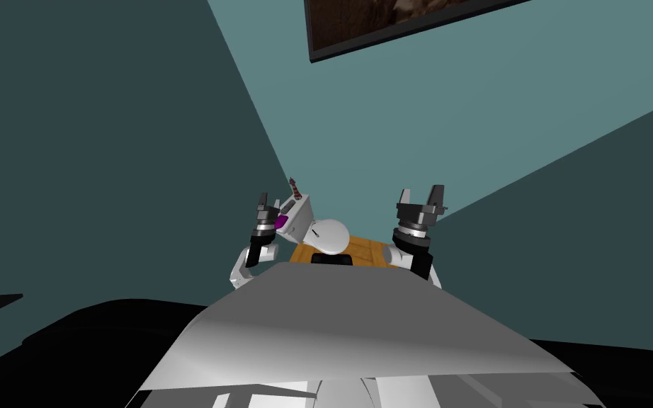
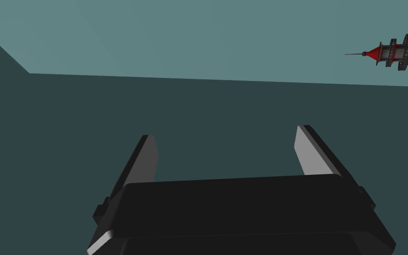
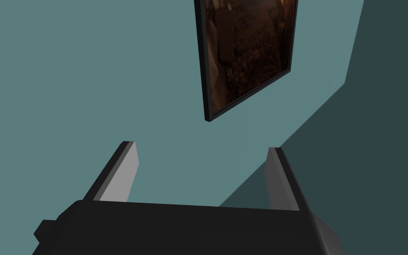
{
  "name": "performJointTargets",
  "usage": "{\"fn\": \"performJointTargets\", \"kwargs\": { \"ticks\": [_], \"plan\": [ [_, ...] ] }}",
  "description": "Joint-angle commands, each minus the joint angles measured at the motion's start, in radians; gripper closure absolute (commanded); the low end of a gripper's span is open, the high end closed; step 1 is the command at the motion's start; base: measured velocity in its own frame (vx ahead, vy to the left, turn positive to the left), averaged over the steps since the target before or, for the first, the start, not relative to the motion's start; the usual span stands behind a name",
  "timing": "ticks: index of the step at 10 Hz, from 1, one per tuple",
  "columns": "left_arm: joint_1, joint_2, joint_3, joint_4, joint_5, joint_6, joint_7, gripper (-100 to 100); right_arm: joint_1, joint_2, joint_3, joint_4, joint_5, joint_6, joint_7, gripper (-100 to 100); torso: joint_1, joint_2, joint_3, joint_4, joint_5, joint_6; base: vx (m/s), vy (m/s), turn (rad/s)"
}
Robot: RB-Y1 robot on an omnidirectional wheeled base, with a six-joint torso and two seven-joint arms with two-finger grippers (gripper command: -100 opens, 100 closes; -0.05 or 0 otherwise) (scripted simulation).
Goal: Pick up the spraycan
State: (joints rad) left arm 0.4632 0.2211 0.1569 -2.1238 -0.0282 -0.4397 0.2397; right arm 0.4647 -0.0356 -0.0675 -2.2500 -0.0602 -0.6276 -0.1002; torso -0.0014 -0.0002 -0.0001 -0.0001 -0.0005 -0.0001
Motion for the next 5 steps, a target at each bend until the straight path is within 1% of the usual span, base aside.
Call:
{"fn": "performJointTargets", "kwargs": {
  "ticks": [1, 2, 4, 5],
  "plan": [
    [0.0, 0.0, 0.0, 0.0, 0.0, 0.0, 0.0, -100, 0.0, 0.0, 0.0, 0.0, 0.0, 0.0, 0.0, 0, 0.0, 0.0, 0.0, 0.0, 0.0, 0.0, 0.0, 0.01, -0.029],
    [0.0, 0.0, 0.0, 0.0, 0.0, 0.0, 0.0, -100, 0.0, 0.0, 0.0, 0.0, 0.0, 0.0, 0.0, 0, 0.002, 0.0, 0.0, 0.0, 0.0, 0.0, 0.0, -0.001, -0.064],
    [0.0, 0.0, 0.0, 0.0, 0.0, 0.0, 0.0, -100, 0.0, 0.0, 0.0, 0.0, 0.0, 0.0, 0.0, 0, 0.001, 0.0, 0.0, 0.0, 0.0, 0.0, 0.0, 0.0, 0.0],
    [-0.015, 0.037, 0.022, 0.042, 0.008, 0.044, 0.018, -100, 0.0, 0.0, 0.0, 0.0, 0.0, 0.0, 0.0, 0, 0.001, 0.0, 0.0, 0.0, 0.0, 0.0, -0.003, -0.088, -0.058]
  ]
}}
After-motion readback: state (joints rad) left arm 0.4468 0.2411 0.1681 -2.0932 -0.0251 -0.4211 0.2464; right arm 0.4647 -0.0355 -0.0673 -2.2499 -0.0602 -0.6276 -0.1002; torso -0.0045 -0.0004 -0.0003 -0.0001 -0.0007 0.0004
